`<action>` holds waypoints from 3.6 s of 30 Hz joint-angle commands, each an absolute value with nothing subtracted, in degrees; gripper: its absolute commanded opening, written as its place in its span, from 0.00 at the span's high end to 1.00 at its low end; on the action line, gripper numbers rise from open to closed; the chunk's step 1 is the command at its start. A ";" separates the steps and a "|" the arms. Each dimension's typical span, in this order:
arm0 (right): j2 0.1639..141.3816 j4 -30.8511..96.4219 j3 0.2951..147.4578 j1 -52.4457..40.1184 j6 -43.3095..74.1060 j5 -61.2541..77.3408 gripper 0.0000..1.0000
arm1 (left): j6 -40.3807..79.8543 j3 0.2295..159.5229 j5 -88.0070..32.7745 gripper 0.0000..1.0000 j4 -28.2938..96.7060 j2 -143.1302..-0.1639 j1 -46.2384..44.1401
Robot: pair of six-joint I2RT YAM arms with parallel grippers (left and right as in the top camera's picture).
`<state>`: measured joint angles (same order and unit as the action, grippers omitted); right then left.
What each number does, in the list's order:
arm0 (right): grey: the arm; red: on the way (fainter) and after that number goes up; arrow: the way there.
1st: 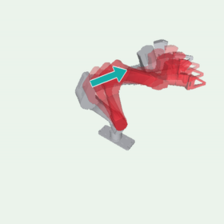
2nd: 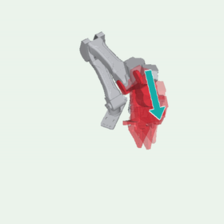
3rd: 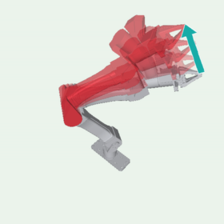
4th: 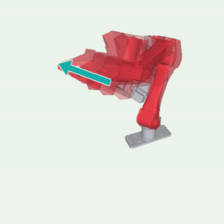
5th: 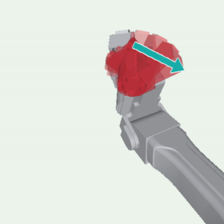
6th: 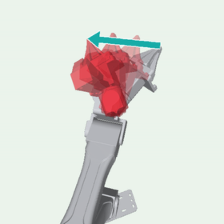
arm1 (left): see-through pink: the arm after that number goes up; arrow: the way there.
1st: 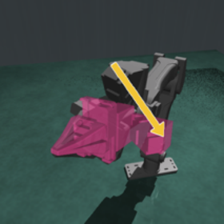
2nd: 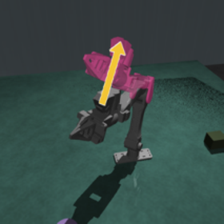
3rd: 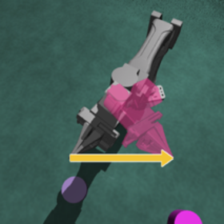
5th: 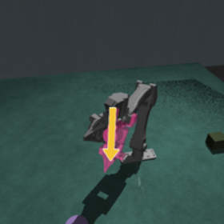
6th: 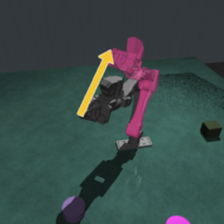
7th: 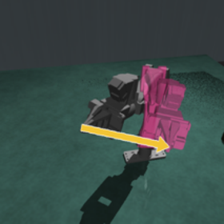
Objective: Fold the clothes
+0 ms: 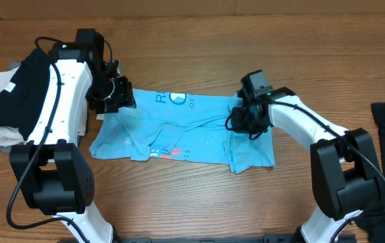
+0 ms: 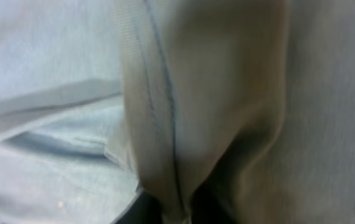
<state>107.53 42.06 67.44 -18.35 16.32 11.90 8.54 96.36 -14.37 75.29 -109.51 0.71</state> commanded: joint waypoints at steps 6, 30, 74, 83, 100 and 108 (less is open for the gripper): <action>103.90 43.20 72.58 -16.27 9.93 23.75 0.52 | 7.73 96.53 -15.09 0.43 74.91 -109.38 0.30; 102.61 54.94 59.53 -24.38 17.47 8.12 0.62 | 7.70 96.53 -15.09 0.41 74.26 -109.38 0.30; 98.89 62.78 66.35 -21.34 14.50 13.58 0.68 | 7.70 96.53 -15.09 0.39 73.67 -109.38 0.30; 98.91 57.36 62.17 -24.53 19.20 19.79 0.51 | 7.70 96.53 -15.09 0.39 73.52 -109.38 0.30; 98.91 55.42 60.47 -24.80 38.30 22.09 0.47 | 7.70 96.53 -15.11 0.40 73.93 -109.38 0.30; 99.07 52.66 58.83 -24.73 45.45 20.64 0.42 | 7.68 96.53 -15.11 0.40 74.54 -109.38 0.30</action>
